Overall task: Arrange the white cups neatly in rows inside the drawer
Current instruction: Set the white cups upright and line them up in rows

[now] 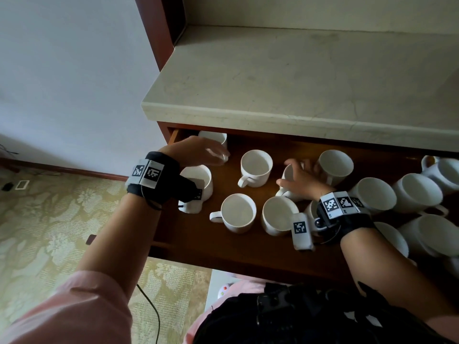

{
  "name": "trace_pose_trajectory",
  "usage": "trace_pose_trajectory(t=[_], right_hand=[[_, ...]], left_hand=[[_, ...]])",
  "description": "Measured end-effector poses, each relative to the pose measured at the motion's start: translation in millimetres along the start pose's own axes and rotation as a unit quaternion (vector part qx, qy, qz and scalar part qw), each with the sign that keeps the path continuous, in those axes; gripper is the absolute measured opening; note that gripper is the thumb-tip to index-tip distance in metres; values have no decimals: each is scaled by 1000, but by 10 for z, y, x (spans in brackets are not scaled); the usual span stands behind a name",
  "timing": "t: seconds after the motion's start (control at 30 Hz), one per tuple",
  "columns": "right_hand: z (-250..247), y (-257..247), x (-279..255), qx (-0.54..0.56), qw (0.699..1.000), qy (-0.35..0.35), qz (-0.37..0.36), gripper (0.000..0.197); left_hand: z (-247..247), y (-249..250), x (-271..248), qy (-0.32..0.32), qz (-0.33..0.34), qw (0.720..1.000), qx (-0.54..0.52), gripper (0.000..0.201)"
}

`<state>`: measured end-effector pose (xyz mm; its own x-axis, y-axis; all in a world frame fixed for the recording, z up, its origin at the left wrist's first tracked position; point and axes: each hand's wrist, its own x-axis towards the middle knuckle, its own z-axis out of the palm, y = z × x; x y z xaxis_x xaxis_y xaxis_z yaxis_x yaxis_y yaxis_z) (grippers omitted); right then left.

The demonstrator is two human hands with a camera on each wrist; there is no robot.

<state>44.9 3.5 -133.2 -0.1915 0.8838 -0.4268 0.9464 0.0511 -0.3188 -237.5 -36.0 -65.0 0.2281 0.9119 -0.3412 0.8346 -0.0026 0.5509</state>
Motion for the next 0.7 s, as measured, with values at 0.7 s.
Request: trace_pose_trajectory(t=[0.7], right_hand=[[18, 11, 0, -12, 1000, 26, -6, 59]], left_hand=[[586, 365, 199, -206, -55, 977, -10, 18]])
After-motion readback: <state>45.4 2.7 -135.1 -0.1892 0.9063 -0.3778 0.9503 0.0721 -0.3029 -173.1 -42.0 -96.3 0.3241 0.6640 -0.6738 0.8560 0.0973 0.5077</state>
